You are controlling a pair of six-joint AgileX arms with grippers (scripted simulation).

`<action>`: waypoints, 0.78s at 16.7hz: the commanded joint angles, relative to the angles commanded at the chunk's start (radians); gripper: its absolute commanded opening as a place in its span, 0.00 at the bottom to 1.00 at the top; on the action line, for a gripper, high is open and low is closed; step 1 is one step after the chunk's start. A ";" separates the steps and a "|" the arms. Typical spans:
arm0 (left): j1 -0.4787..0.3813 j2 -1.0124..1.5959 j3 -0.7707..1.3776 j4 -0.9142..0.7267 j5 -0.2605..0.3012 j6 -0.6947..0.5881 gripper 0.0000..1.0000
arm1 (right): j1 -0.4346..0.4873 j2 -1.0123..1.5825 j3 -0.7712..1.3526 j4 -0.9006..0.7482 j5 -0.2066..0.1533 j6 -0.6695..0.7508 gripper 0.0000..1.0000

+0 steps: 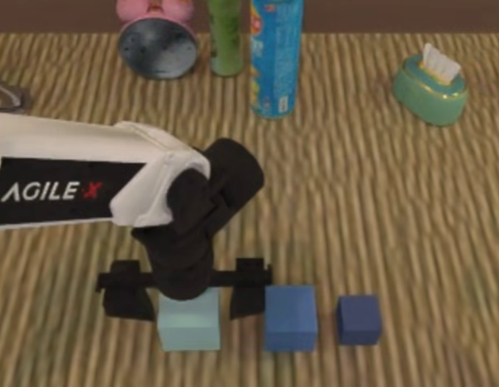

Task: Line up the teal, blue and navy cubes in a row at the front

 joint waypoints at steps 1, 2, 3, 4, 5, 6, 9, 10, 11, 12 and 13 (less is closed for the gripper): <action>0.000 0.000 0.000 0.000 0.000 0.000 1.00 | 0.000 0.000 0.000 0.000 0.000 0.000 1.00; 0.000 0.000 0.000 0.000 0.000 0.000 1.00 | 0.000 0.000 0.000 0.000 0.000 0.000 1.00; 0.000 0.000 0.000 0.000 0.000 0.000 1.00 | 0.000 0.000 0.000 0.000 0.000 0.000 1.00; 0.000 0.000 0.000 0.000 0.000 0.000 1.00 | 0.000 0.000 0.000 0.000 0.000 0.000 1.00; 0.000 -0.001 0.000 0.000 0.000 0.000 1.00 | 0.000 0.000 0.000 0.000 0.000 0.000 1.00; 0.000 -0.002 0.003 -0.004 0.000 0.000 1.00 | 0.000 0.000 0.000 0.000 0.000 0.000 1.00; 0.003 -0.027 0.052 -0.076 0.000 -0.003 1.00 | 0.000 0.000 0.000 0.000 0.000 0.000 1.00; 0.007 -0.041 0.075 -0.118 0.000 -0.004 1.00 | 0.000 0.000 0.000 0.000 0.000 0.000 1.00; 0.009 -0.056 0.099 -0.164 0.000 -0.005 1.00 | 0.000 0.000 0.000 0.000 0.000 0.000 1.00; 0.012 -0.071 0.122 -0.206 0.000 -0.006 1.00 | 0.000 0.000 0.000 0.000 0.000 0.000 1.00; 0.014 -0.085 0.143 -0.239 0.000 -0.005 1.00 | 0.000 0.000 0.000 0.000 0.000 0.000 1.00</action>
